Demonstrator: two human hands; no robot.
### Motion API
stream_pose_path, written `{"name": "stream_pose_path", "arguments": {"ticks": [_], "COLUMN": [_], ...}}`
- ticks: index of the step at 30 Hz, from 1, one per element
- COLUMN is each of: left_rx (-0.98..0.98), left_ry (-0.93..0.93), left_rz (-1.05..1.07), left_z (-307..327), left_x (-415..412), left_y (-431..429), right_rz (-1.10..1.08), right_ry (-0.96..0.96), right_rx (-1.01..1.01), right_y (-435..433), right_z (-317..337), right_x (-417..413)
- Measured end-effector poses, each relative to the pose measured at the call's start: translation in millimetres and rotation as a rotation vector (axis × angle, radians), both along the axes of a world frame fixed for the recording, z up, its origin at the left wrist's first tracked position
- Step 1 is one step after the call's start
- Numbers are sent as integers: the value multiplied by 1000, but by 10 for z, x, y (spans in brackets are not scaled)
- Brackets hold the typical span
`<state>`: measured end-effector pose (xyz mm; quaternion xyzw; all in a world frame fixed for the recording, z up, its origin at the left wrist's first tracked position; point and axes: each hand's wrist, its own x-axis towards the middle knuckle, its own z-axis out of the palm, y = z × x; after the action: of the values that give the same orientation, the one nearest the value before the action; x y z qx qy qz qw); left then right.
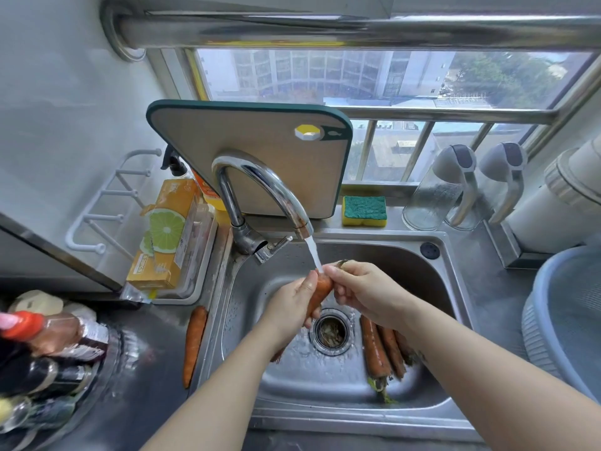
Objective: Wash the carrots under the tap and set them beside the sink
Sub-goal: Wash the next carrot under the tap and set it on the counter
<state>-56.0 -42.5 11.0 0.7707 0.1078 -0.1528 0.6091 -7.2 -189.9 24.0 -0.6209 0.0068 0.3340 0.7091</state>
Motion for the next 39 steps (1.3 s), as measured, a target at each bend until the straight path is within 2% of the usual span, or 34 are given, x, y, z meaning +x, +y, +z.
{"name": "stream_pose_path", "arguments": {"ticks": [4,8,12,15,17,24,26,28,35,39], "left_rx": [-62,66,175,248,258,117,71,44,21,42], "left_ry": [99,75,-47,-93,-109,-56,-13,15,21,-9], "left_rz": [-62,-115,-103,-107,-120,-125,-125,-148,-205,-224], "left_z": [39,59,82,53,23,25,31,49,77,87], "left_x": [-5,5,-45,-59,-59,-24,5,30,50,42], "left_y": [101,29,-145,-153,-130,26,64,80,90,68], "right_rz": [100,-5,-220,-326,-306,139,203,208,113,49], "right_ry": [-17,-264,-289,-156,-94,-145,-148,-115,185,222], "right_rx": [5,-328,-516,-438,-374,-155,-119,-84,158,135], "right_y": [-65,10,135,178,166,-39,-67,-64,-27,-3], "right_z": [56,34,-40,-76,-56,73,94,70,-53,-99], "right_x": [32,-1,-22,-49,-67,-6,8,12,-60,-53]}}
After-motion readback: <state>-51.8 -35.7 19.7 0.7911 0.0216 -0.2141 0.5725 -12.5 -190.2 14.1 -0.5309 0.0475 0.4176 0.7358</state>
